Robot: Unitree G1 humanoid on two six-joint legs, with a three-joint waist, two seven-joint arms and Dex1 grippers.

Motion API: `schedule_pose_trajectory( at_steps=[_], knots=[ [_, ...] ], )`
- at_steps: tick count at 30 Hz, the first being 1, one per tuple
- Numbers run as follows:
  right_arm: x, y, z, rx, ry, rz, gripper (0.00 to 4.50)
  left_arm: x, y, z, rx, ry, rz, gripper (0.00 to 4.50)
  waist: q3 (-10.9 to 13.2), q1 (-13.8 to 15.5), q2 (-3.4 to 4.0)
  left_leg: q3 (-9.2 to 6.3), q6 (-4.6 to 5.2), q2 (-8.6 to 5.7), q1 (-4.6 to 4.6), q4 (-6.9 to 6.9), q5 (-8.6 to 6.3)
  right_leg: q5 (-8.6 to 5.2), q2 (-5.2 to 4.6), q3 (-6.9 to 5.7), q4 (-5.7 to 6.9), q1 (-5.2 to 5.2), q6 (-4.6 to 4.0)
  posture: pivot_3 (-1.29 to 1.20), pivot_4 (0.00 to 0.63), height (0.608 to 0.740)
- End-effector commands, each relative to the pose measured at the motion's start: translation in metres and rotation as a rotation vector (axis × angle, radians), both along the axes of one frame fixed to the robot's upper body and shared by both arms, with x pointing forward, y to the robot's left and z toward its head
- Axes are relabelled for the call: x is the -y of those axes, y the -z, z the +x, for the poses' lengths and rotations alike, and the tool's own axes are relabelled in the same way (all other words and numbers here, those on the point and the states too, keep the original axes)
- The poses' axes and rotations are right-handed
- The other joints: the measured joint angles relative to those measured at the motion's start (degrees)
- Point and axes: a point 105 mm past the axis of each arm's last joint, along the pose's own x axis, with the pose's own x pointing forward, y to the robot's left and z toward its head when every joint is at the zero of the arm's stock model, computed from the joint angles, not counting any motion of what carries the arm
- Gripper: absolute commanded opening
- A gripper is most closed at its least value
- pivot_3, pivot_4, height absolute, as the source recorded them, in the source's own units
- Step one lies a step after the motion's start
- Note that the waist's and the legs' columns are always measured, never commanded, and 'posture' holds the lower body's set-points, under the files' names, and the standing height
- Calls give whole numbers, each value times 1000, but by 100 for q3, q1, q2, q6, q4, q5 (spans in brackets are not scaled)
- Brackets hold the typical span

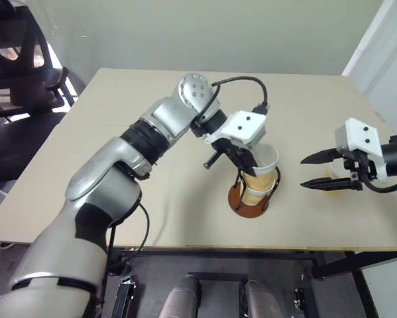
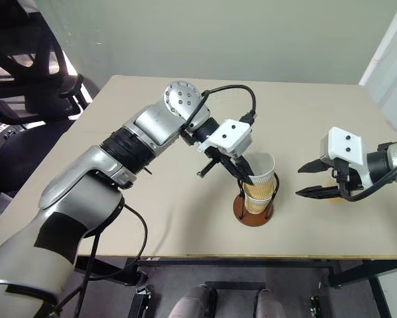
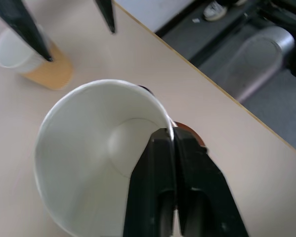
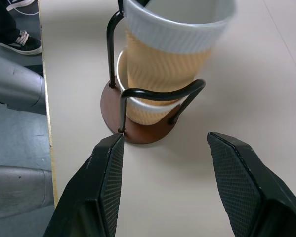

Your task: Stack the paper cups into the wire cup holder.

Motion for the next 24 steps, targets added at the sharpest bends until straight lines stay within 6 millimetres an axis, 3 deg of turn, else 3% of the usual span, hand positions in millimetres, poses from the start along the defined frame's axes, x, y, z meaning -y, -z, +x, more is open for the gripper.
schedule_pose_trajectory(
  at_steps=[1,9,10,18,24],
  knots=[
    [2,-10,1,49,4,-19,2669,9,-24,-5,9,35,-68,1346,0,2,0,0,0,-1,-1,0,0,0,-1,0,-1,0,0,0,150,740],
    [7,-11,6,84,25,-31,2669,13,-38,-10,-53,26,-152,4290,1,3,-1,0,2,-2,0,-1,-1,-2,-2,0,-1,0,4,0,150,740],
    [10,-11,9,90,42,-36,2669,13,-41,-10,-62,23,-169,4443,1,3,-2,1,2,-3,-1,-1,-1,-1,-2,1,-1,0,6,0,150,740],
    [48,7,27,104,144,-184,2669,-13,-61,-8,-220,-73,-263,4443,4,-3,0,0,4,-1,4,-1,-1,3,-2,2,0,0,11,0,150,740],
    [73,25,39,94,164,-333,2669,-52,-67,-11,-321,-165,-295,4443,6,-15,2,2,11,-3,8,-1,-4,11,-4,2,-2,0,19,0,150,740]
  ],
)
